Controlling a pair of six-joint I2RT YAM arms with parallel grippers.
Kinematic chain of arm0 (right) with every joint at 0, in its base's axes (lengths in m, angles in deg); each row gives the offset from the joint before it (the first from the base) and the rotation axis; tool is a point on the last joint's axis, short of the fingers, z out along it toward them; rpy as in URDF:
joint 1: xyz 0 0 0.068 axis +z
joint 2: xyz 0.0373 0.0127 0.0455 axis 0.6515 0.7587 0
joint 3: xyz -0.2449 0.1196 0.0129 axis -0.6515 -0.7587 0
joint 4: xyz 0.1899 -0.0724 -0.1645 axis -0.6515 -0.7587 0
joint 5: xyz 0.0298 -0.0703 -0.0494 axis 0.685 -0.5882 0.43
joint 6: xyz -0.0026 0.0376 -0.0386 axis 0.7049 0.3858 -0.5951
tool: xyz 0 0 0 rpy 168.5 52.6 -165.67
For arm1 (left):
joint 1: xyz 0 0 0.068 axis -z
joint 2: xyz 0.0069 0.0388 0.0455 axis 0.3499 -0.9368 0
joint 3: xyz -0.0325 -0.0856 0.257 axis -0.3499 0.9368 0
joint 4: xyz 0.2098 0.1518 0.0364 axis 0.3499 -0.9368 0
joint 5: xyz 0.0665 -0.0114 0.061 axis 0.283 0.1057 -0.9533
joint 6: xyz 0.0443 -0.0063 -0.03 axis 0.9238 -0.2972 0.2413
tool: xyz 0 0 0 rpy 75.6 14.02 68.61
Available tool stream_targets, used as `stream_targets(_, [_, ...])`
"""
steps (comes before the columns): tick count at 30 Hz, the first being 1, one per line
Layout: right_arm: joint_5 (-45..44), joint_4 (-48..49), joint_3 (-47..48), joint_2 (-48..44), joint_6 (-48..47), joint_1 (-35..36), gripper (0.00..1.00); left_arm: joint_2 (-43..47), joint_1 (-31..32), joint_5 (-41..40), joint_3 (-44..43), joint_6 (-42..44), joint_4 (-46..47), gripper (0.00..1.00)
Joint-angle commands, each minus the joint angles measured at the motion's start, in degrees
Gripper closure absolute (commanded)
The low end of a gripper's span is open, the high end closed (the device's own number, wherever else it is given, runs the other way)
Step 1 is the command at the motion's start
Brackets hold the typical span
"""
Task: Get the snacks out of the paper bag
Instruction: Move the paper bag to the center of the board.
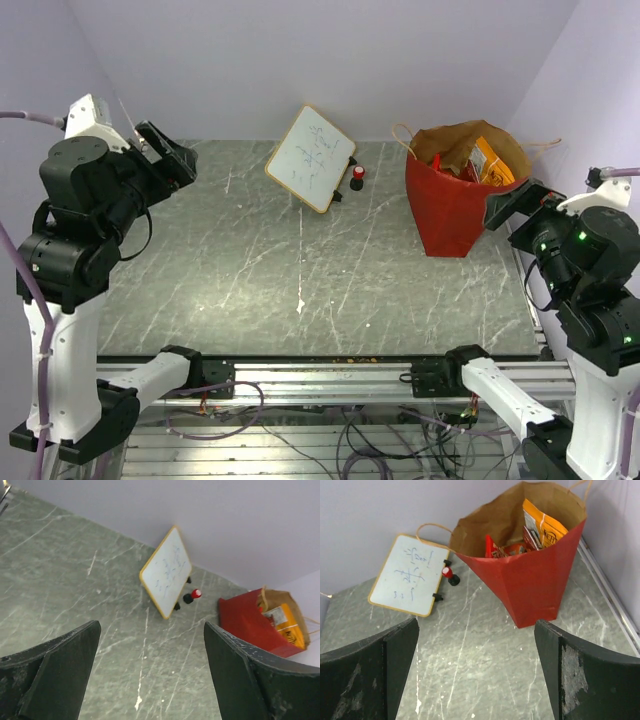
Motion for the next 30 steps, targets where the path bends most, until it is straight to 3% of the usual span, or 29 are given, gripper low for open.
stream_targets(1, [-3.3,-4.0,-1.4,-0.2,2.1,-0.3,0.0,0.8,-1.7,0.0,2.1,0.8,-3.8,0.05])
stream_targets(8, [-9.1,-9.2,-2.8,3.6,6.0,-0.4,0.0,0.8,-3.6,2.5,5.6,1.1,-5.5,0.06])
stream_targets(15, [-10.4,-6.6,-3.2,10.7,0.9,-0.6,0.0,0.4,-4.6,5.0,9.5,0.1,-6.5,0.06])
stream_targets(19, [-6.0,-1.1,-3.6,15.1,-4.1,-0.7,0.0,-0.2,-4.8,5.6,9.3,0.4,-8.4,0.07])
stream_targets(24, [6.9,11.2,-6.0,20.0,-13.4,-0.8,0.0,0.2,-4.9,7.3,10.2,-0.2,-9.4,0.07])
stream_targets(30, [13.3,21.1,-4.1,31.7,-19.4,-0.9,0.02,1.6,-5.1,13.3,13.7,-3.1,-6.9,0.07])
